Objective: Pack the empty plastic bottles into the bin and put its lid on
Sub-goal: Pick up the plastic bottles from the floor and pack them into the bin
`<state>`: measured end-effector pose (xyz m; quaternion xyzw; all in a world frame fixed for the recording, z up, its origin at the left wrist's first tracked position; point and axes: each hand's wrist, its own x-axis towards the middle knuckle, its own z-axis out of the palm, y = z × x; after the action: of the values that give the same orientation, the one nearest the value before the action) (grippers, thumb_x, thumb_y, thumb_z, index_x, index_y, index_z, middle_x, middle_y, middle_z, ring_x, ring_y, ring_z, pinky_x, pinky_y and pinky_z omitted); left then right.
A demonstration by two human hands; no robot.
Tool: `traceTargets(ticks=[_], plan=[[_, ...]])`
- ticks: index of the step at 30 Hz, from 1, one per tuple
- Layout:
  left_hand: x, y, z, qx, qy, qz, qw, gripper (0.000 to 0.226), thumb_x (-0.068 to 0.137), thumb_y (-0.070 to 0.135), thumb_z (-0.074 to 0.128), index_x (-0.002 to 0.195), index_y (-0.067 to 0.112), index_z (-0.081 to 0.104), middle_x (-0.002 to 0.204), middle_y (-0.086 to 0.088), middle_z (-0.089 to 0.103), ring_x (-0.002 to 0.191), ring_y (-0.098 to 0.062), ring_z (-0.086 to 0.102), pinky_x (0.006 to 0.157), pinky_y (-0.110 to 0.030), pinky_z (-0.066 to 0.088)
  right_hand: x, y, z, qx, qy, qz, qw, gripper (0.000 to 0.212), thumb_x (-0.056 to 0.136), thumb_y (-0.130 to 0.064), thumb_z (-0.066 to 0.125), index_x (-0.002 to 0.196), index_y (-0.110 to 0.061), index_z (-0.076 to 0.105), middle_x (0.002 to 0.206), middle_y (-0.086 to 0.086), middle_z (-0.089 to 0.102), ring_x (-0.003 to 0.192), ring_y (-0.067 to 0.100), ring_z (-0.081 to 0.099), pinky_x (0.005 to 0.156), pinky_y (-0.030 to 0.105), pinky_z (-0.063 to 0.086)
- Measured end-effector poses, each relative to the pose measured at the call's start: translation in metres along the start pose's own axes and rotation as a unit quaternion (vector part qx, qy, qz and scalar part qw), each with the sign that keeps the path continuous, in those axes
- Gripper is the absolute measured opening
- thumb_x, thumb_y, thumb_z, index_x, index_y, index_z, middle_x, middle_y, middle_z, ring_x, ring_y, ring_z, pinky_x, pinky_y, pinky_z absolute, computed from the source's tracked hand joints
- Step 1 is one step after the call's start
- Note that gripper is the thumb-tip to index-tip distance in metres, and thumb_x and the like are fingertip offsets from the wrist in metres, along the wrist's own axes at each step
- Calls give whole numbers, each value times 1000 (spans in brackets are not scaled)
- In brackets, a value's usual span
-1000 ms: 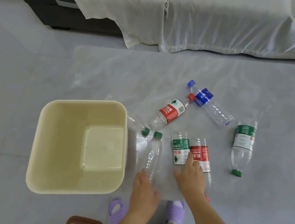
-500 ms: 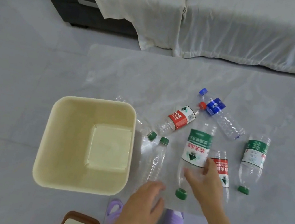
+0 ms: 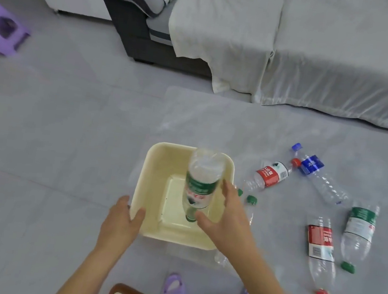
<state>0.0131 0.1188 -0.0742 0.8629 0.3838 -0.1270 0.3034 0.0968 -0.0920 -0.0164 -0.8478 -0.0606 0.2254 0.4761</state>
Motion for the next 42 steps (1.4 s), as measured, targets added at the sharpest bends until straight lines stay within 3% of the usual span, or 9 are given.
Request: traceTargets(ticks=[3,8,13,17,24,31,35,38,42], plan=[[11,-6,8,27,7,24,999,29,94,25,35,85,6,55,77,-13,66,69,-32,66,66,-43,54,-9,26,-15,-33,67,38,996,81,77,-29,71,143,-20,25,144,-2,38,130,15,39,108,34,35],[18,11,12,-17,0,20,1000,28,95,22,32,80,7,52,72,-6,62,49,-20,66,52,-40,55,-22,125,-74,-107,179,200,957,71,77,-18,72,137,-6,36,134,19,46,122,35,46,102,47,39],[26,22,18,-8,-2,33,999,28,95,22,31,81,8,51,73,-7,61,49,-20,65,53,-41,56,-29,223,-129,-166,134,379,900,72,75,-16,72,135,-1,36,133,30,40,120,43,43,101,50,36],[30,33,22,-1,11,34,999,29,96,22,31,82,5,50,75,-9,61,51,-22,64,47,-33,50,-25,285,-148,-238,79,433,866,79,68,-26,77,131,1,38,131,28,44,120,45,45,99,53,42],[45,58,35,0,26,37,999,28,97,20,31,80,3,47,78,-14,61,48,-21,61,41,-22,40,1,306,-124,-218,54,428,875,94,69,-21,79,140,-4,20,132,28,49,118,45,50,96,53,43],[44,63,41,15,41,39,998,27,98,22,30,83,6,46,75,-8,58,46,-17,60,39,-18,36,11,316,-104,-157,23,466,870,59,65,-25,77,113,0,53,103,21,62,81,31,59,72,39,52],[44,63,43,21,47,27,998,28,98,24,29,82,7,44,70,-1,53,50,-20,60,42,-26,39,9,291,-112,-66,17,467,882,46,66,-25,76,105,-3,63,82,13,68,63,24,61,54,27,44],[43,62,45,28,56,18,998,27,97,27,29,83,9,43,68,-1,52,56,-26,57,53,-36,49,10,235,-126,19,62,396,916,41,72,-15,75,106,-1,58,80,8,64,68,25,59,66,37,47],[42,66,47,37,67,23,997,24,97,24,29,86,6,42,66,-6,50,62,-33,51,57,-38,39,-4,110,-150,147,129,156,968,41,74,-9,74,107,-20,52,95,-2,65,79,13,64,77,36,52]])
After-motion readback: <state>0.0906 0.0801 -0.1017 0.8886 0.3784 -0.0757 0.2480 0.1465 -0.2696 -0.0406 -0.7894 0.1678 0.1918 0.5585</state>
